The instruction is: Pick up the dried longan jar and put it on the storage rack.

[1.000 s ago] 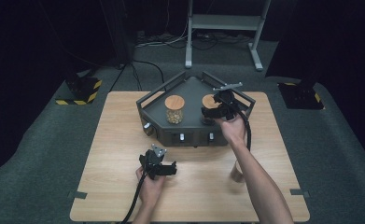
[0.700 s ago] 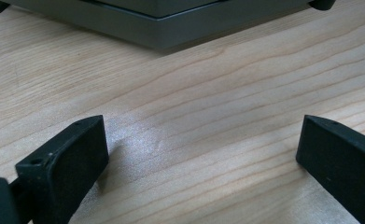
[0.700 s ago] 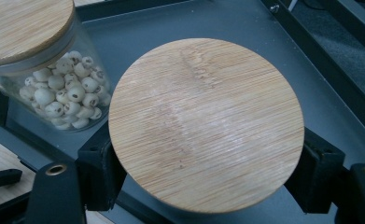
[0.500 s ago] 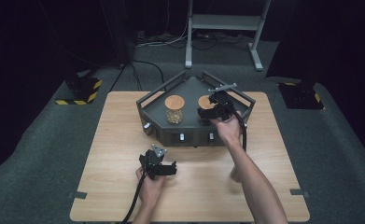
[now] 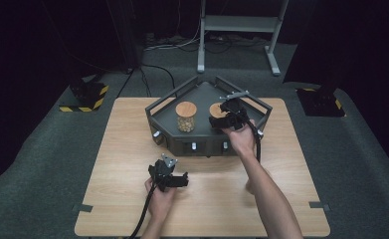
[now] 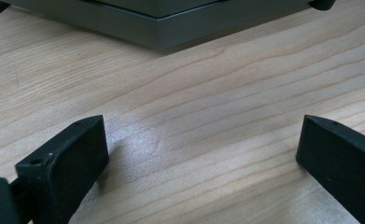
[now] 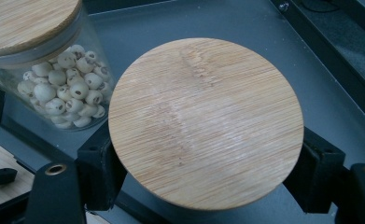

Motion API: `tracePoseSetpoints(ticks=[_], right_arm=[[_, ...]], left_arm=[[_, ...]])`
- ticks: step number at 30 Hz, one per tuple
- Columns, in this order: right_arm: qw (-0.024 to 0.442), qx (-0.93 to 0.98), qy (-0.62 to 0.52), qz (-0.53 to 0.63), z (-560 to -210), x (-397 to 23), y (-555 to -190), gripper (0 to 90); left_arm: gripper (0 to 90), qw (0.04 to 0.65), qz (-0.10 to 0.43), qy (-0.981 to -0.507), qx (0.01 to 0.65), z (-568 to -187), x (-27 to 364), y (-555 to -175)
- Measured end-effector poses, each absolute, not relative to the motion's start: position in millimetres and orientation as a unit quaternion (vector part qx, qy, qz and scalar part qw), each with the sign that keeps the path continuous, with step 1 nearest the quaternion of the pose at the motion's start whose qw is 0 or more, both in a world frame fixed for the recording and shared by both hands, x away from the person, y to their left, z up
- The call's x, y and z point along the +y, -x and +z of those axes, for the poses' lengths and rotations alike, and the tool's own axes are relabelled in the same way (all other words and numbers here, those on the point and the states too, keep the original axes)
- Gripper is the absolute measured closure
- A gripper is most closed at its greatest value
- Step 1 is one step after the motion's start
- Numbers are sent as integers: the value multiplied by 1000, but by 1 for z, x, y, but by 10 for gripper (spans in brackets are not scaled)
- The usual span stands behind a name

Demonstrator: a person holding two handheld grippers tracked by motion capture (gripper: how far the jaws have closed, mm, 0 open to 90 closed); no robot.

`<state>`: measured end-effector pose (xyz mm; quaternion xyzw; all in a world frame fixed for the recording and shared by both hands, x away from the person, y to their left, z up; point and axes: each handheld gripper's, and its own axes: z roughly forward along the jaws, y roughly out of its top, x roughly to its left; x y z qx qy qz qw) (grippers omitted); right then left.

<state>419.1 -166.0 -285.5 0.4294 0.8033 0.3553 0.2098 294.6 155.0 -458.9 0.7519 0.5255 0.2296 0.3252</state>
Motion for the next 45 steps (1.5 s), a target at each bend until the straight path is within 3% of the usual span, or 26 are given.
tracePoseSetpoints(ticks=[23, 34, 45], right_arm=[[199, 801, -436, 359, -286, -169, -421, 237], [196, 793, -441, 372, -285, -175, -418, 89], [191, 786, -441, 388, -282, -188, -411, 58]], left_arm=[[22, 325, 230, -752, 525, -459, 155, -295], [22, 325, 230, -752, 526, -459, 155, -295], [22, 325, 230, -752, 526, -459, 155, -295]])
